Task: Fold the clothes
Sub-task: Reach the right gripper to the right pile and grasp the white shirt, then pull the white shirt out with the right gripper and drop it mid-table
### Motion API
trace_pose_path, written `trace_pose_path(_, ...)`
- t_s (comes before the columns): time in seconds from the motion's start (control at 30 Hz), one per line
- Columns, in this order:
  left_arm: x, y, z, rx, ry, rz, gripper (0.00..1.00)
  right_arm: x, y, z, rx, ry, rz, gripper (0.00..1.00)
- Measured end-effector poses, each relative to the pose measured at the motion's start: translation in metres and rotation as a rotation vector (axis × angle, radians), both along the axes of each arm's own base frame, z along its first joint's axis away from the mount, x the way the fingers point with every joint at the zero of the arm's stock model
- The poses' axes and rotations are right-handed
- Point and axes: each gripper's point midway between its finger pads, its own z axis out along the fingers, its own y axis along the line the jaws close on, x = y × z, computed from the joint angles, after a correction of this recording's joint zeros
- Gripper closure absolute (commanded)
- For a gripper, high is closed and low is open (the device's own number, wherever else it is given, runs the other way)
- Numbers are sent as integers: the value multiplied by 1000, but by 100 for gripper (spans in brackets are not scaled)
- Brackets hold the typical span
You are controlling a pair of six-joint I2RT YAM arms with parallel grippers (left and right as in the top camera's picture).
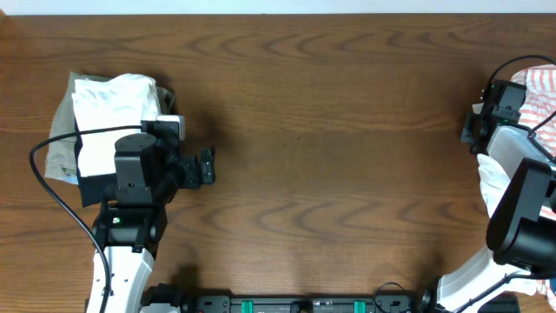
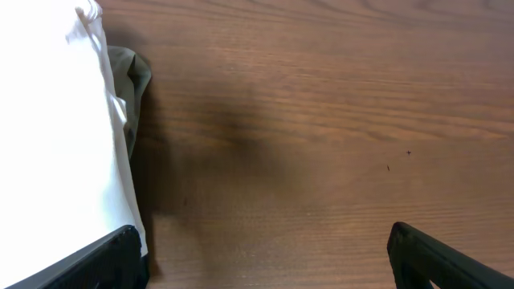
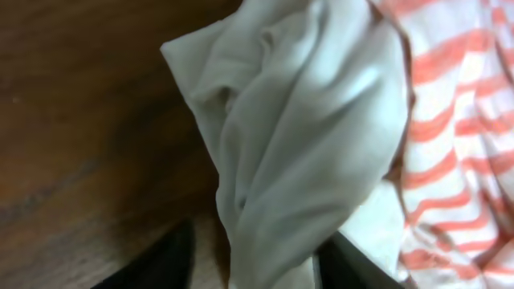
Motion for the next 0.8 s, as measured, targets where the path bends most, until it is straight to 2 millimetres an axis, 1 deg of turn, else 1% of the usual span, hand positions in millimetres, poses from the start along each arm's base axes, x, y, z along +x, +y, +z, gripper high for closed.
trace_pose_path(0.1, 0, 0, 0, 0, 0, 0, 2, 0, -1, -3, -1, 3, -5, 99)
trace_pose_path(0.2, 0, 0, 0, 0, 0, 0, 2, 4, 3, 3, 2, -3, 16, 99)
trace_pose_path(0.23, 0, 0, 0, 0, 0, 0, 2, 9, 7, 9, 6, -16, 35, 99)
trace_pose_path(0.27, 0, 0, 0, 0, 0, 0, 2, 22, 23, 28, 30, -40, 109, 99)
trace_pose_path(0.3, 0, 0, 0, 0, 0, 0, 2, 25, 25, 32, 31, -45, 120, 99)
trace_pose_path(0.33, 0, 0, 0, 0, 0, 0, 2, 35, 37, 50, 40, -77, 171, 99)
trace_pose_path(0.37, 0, 0, 0, 0, 0, 0, 2, 46, 52, 71, 53, -112, 233, 99)
trace_pose_path(0.4, 0, 0, 0, 0, 0, 0, 2, 59, 76, 101, 66, -165, 322, 99)
trace_pose_path(0.43, 0, 0, 0, 0, 0, 0, 2, 68, 97, 123, 74, -204, 399, 99)
trace_pose_path(0.47, 0, 0, 0, 0, 0, 0, 2, 74, 125, 148, 86, -238, 495, 99)
trace_pose_path(0.5, 0, 0, 0, 0, 0, 0, 2, 75, 158, 172, 99, -266, 601, 99)
trace_pose_path(0.53, 0, 0, 0, 0, 0, 0, 2, 73, 189, 188, 113, -280, 696, 99)
trace_pose_path(0.57, 0, 0, 0, 0, 0, 0, 2, 65, 220, 199, 127, -277, 793, 99)
trace_pose_path(0.6, 0, 0, 0, -1, 0, 0, 2, 53, 252, 204, 141, -257, 895, 99)
trace_pose_path(0.63, 0, 0, 0, 0, 0, 0, 2, 40, 280, 201, 156, -223, 982, 98)
trace_pose_path(0.67, 0, 0, 0, 0, 0, 0, 2, 31, 296, 195, 163, -186, 1034, 92)
trace_pose_path(0.7, 0, 0, 0, 0, 0, 0, 2, 23, 308, 186, 165, -147, 1075, 86)
trace_pose_path(0.73, 0, 0, 0, 0, 0, 0, 2, 19, 315, 175, 155, -106, 1101, 75)
trace_pose_path(0.77, 0, 0, 0, 0, 0, 0, 2, 16, 316, 163, 141, -62, 1106, 64)
trace_pose_path(0.8, 0, 0, 0, 0, 0, 0, 2, 15, 313, 153, 123, -30, 1103, 57)
